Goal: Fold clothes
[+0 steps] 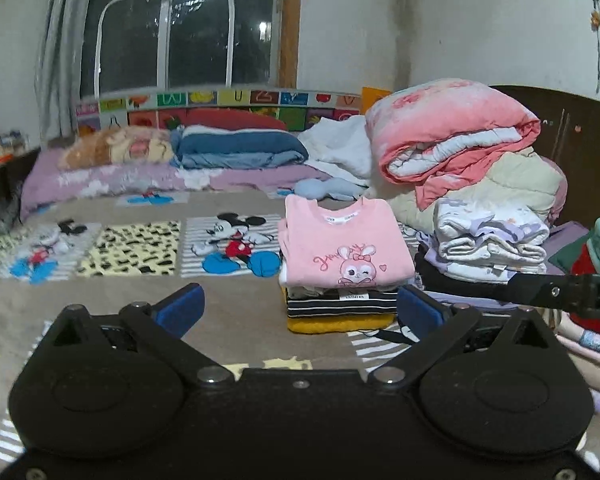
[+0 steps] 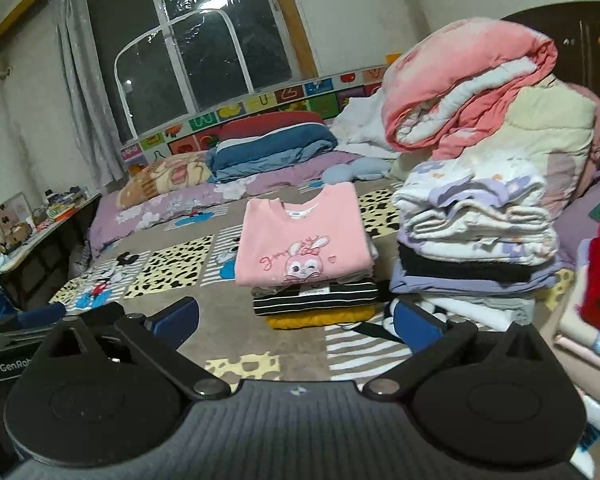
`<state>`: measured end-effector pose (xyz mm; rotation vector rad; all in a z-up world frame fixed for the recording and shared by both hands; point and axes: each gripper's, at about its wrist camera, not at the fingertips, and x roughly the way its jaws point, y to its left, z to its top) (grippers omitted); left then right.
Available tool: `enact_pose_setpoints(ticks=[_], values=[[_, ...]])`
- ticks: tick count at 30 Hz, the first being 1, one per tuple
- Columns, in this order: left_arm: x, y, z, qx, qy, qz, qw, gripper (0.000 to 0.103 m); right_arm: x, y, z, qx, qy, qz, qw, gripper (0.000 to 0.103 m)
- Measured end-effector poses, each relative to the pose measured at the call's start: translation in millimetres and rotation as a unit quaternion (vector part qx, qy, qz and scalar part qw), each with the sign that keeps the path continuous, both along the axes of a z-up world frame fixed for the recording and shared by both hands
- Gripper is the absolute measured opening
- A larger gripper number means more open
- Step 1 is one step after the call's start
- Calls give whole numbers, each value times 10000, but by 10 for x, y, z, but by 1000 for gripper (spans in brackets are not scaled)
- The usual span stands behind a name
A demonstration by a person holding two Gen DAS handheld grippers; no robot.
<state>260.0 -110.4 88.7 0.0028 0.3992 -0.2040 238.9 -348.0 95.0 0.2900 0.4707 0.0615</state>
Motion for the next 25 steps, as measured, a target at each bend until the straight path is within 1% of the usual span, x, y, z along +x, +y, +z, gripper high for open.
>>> enact_pose_setpoints(ticks=[3,10,13,17,21,25], values=[[-48,12,58,-93,29,9,10000,103,-71,13,28,-74,57,-36,9999,103],[-141,-72,107,102,77,44,9999,103,-170,42,66,-166,101,-100,9998,103],[-171,-80,120,64,134,8,9999,103,-205,62,84,-200,90,-109,9997,103],[-224,-116,127,125,207,-42,9997,103,-256,90,102,-226,80,-106,9997,103],[-280,-115,134,58,256,-107,9996,103,-303,116,112,-272,90,-84,9996,103],[-348,-118,150,74,177,-142,9997,103,-335,137,103,-262,115,-71,9996,103]])
